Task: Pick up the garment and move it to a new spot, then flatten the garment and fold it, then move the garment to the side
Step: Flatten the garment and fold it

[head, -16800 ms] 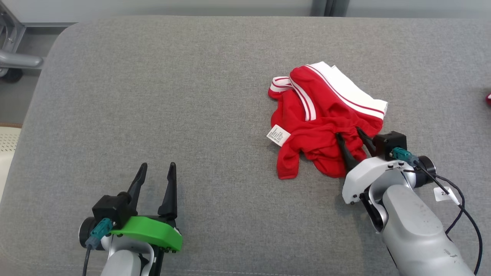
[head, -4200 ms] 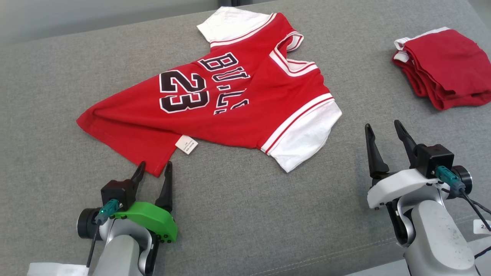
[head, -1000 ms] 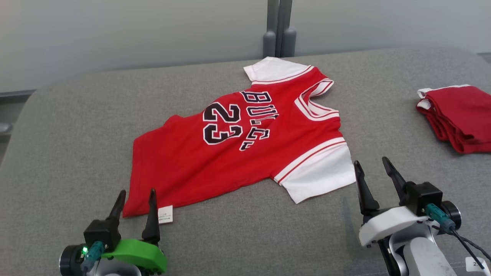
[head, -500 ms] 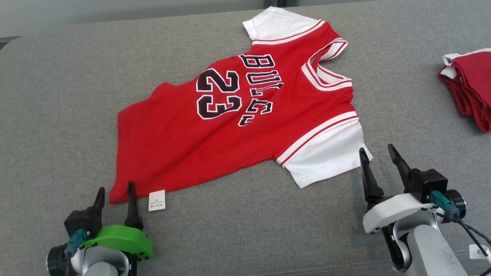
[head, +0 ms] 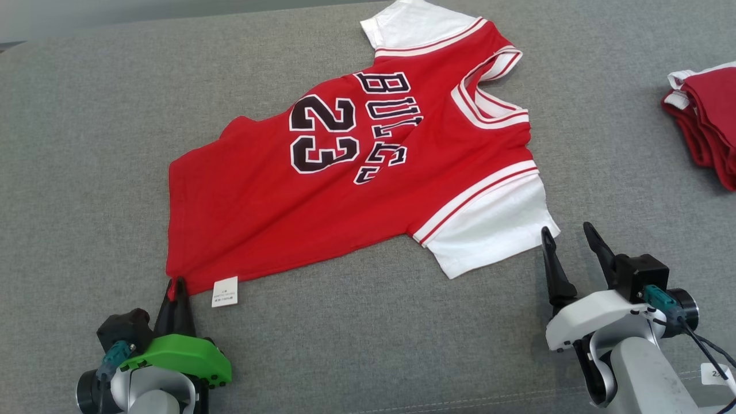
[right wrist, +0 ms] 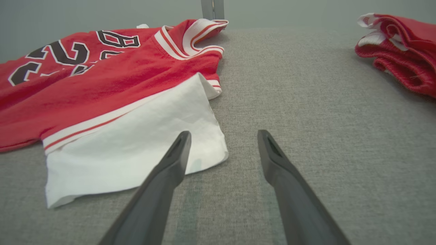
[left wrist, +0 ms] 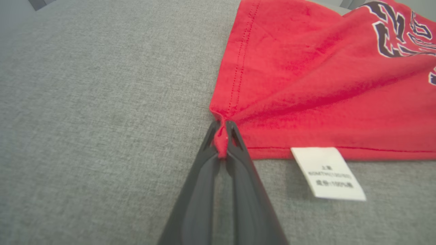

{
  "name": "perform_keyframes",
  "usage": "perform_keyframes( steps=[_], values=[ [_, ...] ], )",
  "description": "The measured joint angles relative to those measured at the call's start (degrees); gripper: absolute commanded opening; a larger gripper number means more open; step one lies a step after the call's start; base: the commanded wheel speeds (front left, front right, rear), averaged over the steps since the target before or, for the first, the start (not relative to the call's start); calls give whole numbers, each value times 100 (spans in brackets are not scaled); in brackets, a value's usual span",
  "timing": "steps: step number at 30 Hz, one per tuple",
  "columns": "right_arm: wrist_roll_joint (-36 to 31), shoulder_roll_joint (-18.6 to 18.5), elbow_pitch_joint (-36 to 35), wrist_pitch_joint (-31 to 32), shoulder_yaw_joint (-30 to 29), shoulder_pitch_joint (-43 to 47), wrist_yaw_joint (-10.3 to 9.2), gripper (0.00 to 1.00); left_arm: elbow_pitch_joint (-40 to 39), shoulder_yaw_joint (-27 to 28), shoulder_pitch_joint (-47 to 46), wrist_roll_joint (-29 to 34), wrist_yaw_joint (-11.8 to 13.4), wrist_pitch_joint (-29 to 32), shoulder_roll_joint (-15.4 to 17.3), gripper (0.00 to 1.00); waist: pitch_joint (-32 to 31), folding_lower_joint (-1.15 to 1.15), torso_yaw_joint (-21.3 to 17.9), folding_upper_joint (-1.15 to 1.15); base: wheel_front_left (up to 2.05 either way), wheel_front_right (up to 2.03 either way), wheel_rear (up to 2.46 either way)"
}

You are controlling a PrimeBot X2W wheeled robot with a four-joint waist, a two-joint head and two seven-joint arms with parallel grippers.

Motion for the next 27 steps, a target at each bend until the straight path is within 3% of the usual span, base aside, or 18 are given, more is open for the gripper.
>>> perform_keyframes(
  steps=[14, 15, 22, 27],
  values=[
    [10, 2, 927, -2, -31, -458, -1, 100, -145, -219, -19, 119, -45, 0, 1, 0, 104, 0, 234, 0, 0, 0, 0],
    [8, 1, 1050, -20, -21, -499, 0, 3, -157, -236, -19, 124, -60, 0, 1, 0, 111, 0, 251, 0, 0, 0, 0],
    [166, 5, 1168, -16, -42, -535, 0, 0, -183, -242, 66, 224, -108, 0, -1, 0, -38, 0, 315, 0, 0, 0, 0],
    [388, 8, 671, 0, -58, -53, 0, 0, -208, -105, 506, 290, -205, 0, -4, 0, -399, 0, 301, 0, 0, 0, 0]
  ],
)
